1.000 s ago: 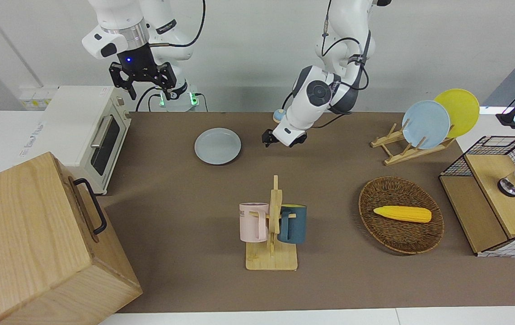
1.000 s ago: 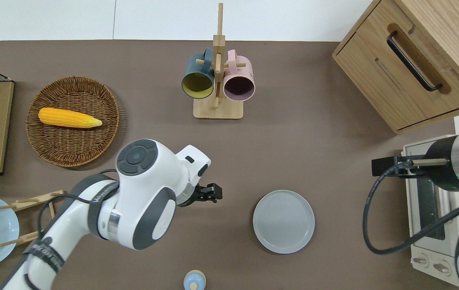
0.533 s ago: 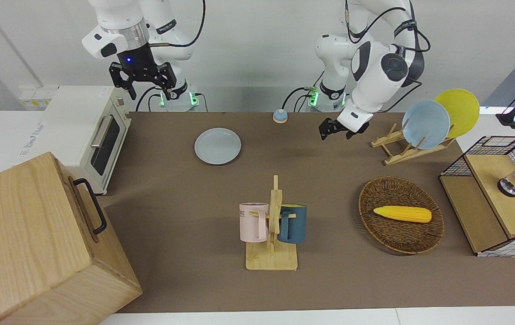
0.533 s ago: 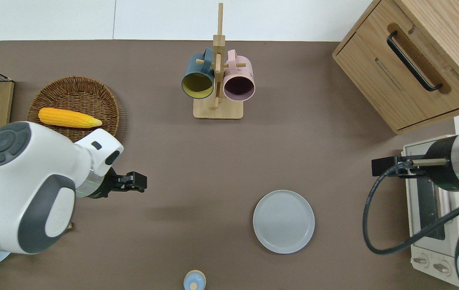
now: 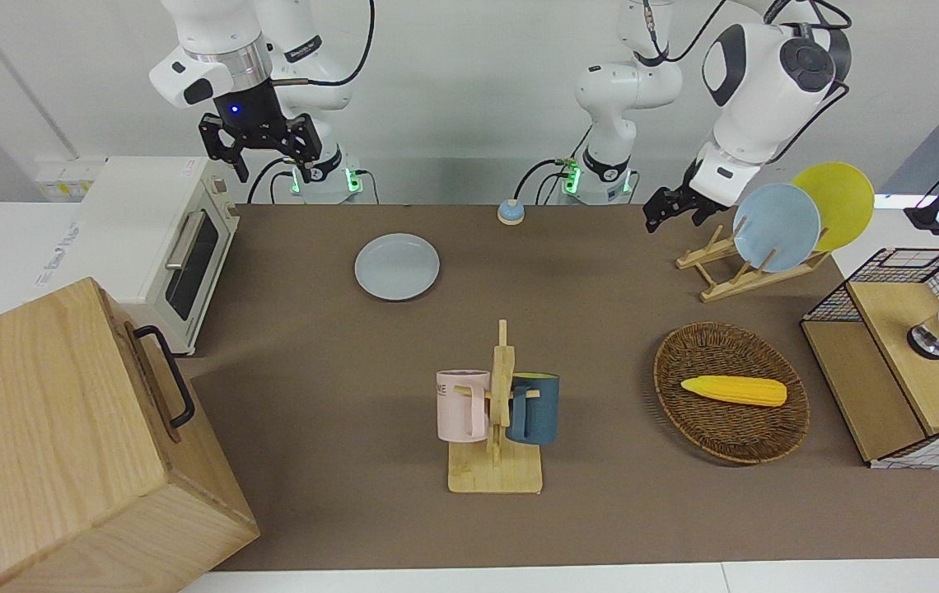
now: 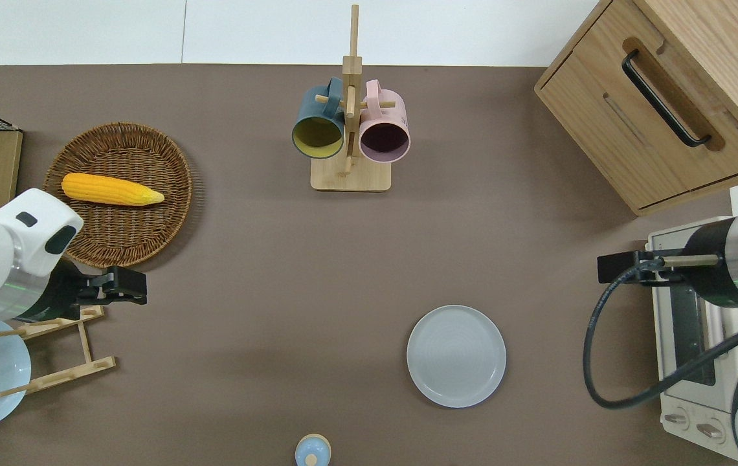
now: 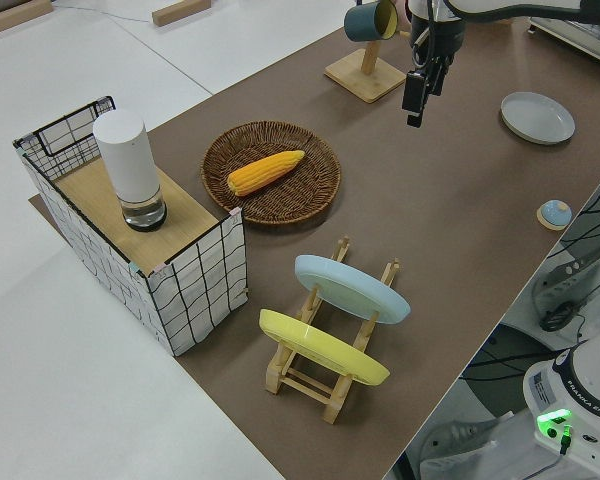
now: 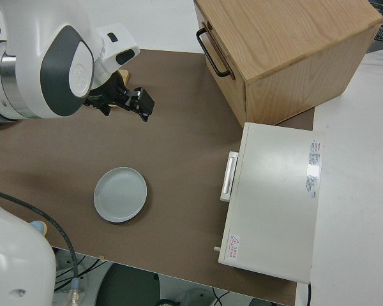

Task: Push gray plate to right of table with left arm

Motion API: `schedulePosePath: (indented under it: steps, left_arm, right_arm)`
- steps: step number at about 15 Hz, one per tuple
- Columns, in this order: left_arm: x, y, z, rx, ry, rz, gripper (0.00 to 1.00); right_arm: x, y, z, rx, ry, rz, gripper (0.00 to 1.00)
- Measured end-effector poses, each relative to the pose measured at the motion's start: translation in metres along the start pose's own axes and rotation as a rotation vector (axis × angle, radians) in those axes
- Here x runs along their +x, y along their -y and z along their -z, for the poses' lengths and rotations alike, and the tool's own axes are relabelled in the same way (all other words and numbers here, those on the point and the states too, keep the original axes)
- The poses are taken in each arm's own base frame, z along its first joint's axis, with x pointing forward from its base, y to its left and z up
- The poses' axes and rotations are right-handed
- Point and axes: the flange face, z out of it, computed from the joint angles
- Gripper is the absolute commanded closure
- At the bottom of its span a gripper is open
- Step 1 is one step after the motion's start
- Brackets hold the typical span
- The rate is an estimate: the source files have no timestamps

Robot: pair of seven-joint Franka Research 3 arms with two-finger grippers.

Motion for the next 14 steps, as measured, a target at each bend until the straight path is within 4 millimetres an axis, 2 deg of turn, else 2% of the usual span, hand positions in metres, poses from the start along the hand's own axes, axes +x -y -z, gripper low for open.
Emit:
schedulePosePath:
  steps: [2, 7, 14]
  left_arm:
    - [-0.001, 0.013, 0.013, -0.007, -0.011, 0.023, 0.01]
    - [-0.012, 0.030, 0.056, -0.020, -0.039, 0.049, 0.01]
    - [-0.012, 0.027, 0.060, -0.020, -0.046, 0.044, 0.01]
  right_arm:
    - [0.000, 0.000, 0.000, 0.000, 0.000, 0.000, 0.005]
    - [0.000, 0.000, 0.000, 0.000, 0.000, 0.000, 0.005]
    - [0.000, 0.000, 0.000, 0.000, 0.000, 0.000, 0.005]
